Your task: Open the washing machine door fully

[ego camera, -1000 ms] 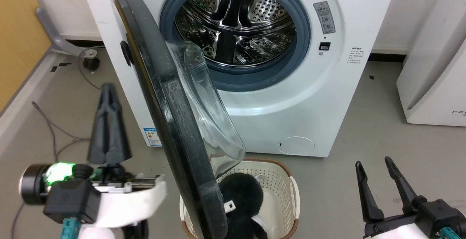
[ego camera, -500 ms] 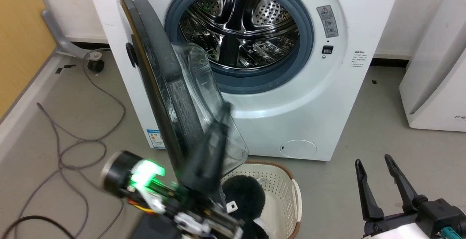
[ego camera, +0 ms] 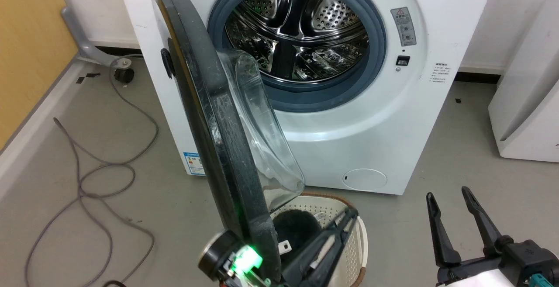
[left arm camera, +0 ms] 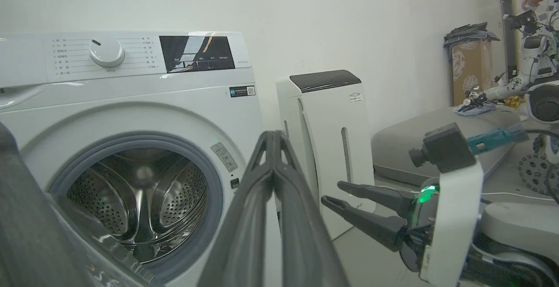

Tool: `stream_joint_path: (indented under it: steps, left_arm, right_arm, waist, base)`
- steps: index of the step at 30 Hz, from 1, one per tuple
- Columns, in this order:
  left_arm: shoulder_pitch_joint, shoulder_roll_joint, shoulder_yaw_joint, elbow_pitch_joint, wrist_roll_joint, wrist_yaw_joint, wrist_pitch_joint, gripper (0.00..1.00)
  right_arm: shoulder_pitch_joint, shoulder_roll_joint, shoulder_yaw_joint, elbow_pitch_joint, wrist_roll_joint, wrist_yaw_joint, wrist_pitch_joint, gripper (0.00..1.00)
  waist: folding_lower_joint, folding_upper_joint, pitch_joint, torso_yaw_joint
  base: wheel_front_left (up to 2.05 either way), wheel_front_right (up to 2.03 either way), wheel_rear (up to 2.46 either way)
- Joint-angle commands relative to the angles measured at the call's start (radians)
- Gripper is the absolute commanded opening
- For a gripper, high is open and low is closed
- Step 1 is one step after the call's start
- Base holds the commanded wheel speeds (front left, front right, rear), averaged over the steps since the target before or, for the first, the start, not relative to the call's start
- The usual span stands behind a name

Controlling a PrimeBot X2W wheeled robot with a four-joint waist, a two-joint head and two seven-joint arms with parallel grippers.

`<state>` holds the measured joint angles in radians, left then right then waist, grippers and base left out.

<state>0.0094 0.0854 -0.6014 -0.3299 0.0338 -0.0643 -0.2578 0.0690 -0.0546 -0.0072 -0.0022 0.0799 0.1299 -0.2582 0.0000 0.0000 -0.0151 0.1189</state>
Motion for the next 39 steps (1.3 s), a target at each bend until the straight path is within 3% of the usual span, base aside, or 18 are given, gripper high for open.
stream_joint_path:
  steps: [1,10,24,39]
  left_arm:
    - [0.016,0.008,-0.007,0.013,0.005,0.002,-0.004,0.00]
    - [0.050,0.015,-0.034,0.124,-0.014,0.029,-0.004,0.00]
    - [0.058,0.015,0.025,0.282,-0.059,0.080,-0.004,0.00]
    - [0.042,0.016,0.041,0.324,-0.056,0.072,-0.004,0.00]
  right_arm:
    - [0.012,0.004,-0.001,-0.001,-0.004,0.001,-0.004,1.00]
    - [0.008,0.004,0.002,0.006,-0.011,0.001,-0.004,1.00]
    - [0.008,0.004,-0.006,0.020,-0.014,0.001,-0.004,1.00]
    - [0.009,0.004,-0.004,0.028,-0.015,0.001,-0.004,1.00]
  waist:
    - [0.0000,0.0000,0.002,0.004]
    - [0.0000,0.0000,0.016,0.022]
    - [0.0000,0.0000,0.032,0.070]
    - [0.0000,0.0000,0.042,0.228]
  base:
    - [0.00,0.00,0.00]
    - [0.00,0.00,0.00]
    - [0.00,0.00,0.00]
    - [0.00,0.00,0.00]
